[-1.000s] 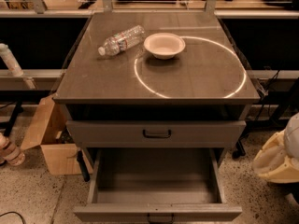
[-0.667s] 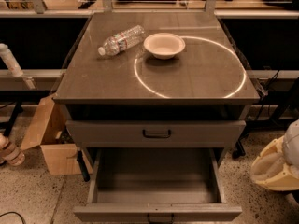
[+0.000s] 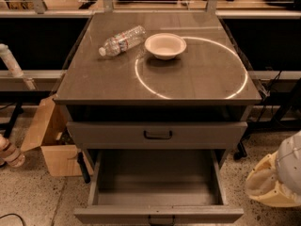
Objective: Close middle drawer
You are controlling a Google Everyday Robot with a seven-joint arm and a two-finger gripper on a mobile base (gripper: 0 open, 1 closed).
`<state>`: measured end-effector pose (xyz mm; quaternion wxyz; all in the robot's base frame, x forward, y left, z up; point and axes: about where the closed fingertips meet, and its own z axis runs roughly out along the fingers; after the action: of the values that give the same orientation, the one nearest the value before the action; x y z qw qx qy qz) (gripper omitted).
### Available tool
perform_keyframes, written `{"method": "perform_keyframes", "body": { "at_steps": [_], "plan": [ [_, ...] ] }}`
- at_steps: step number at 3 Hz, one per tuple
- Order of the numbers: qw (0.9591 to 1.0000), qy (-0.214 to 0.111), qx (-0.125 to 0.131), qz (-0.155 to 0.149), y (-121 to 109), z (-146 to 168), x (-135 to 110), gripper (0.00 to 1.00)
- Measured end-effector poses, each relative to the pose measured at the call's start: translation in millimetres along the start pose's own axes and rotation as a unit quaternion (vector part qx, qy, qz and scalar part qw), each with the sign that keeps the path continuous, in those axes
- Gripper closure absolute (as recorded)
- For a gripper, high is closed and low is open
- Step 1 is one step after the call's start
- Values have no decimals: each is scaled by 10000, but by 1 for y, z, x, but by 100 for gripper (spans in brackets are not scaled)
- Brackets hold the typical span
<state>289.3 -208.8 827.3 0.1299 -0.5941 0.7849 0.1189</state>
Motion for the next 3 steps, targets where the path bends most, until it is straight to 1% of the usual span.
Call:
{"method": "perform_keyframes", "body": {
  "at_steps": [1, 2, 3],
  "plan": [
    [10000, 21, 31, 35, 5, 8, 0, 100],
    [9999, 46, 52, 103, 8, 22, 5, 100],
    [9997, 116, 136, 175, 11, 43, 14, 100]
  ]
}}
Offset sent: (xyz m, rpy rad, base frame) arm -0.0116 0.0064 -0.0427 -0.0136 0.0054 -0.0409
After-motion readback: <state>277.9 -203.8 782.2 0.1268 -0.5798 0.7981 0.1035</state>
